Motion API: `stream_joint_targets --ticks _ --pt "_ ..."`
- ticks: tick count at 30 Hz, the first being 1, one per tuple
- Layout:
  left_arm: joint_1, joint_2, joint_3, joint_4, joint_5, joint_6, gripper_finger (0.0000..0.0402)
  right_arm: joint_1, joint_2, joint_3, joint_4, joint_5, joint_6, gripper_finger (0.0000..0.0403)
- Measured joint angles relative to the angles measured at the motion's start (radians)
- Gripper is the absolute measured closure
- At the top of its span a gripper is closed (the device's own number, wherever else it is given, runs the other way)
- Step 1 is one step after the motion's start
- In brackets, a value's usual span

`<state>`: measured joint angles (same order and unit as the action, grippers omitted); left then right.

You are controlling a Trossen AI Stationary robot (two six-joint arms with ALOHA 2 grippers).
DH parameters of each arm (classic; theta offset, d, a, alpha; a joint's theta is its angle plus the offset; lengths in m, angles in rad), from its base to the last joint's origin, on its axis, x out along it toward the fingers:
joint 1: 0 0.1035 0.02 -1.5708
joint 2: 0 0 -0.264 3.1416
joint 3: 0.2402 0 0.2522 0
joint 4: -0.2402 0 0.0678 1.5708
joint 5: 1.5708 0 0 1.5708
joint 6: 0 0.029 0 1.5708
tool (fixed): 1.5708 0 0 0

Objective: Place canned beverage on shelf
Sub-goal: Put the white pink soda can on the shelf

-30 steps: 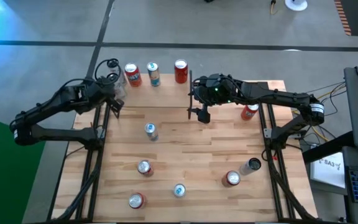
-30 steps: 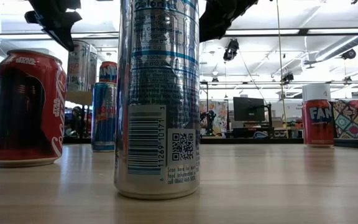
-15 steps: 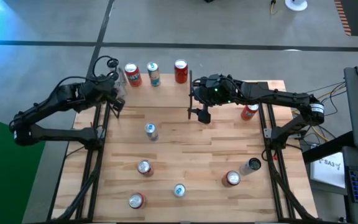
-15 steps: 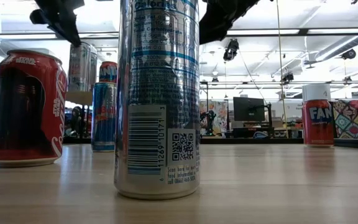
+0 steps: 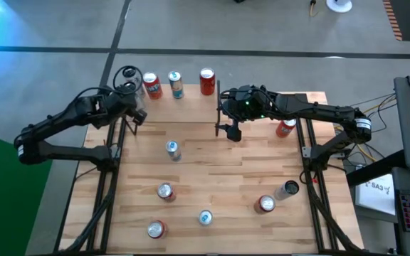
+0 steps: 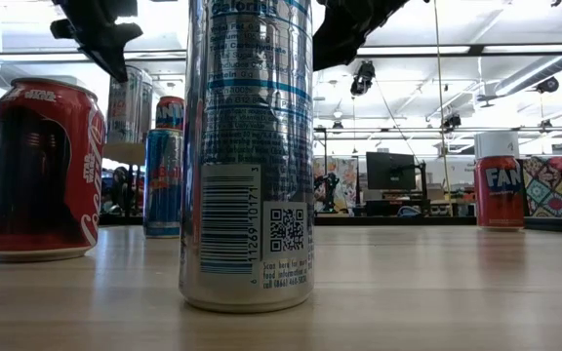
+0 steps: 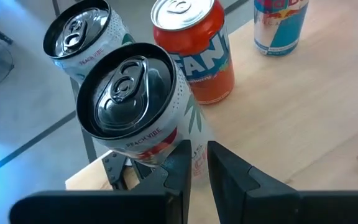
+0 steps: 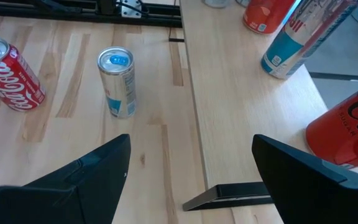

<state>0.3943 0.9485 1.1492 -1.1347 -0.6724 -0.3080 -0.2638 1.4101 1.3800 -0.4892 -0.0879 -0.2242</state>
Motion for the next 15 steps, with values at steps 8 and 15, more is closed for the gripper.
stream_joint_targets --ticks 8,15 --pt "0.003 0.014 0.000 0.002 -0.053 0.000 0.0365 0.000 0.000 0.000 0.000 0.000 -0.001 0.0077" --pt "0.003 0.014 0.000 0.008 -0.107 0.000 0.0365 0.000 0.000 0.000 0.000 0.000 -0.002 0.0077"
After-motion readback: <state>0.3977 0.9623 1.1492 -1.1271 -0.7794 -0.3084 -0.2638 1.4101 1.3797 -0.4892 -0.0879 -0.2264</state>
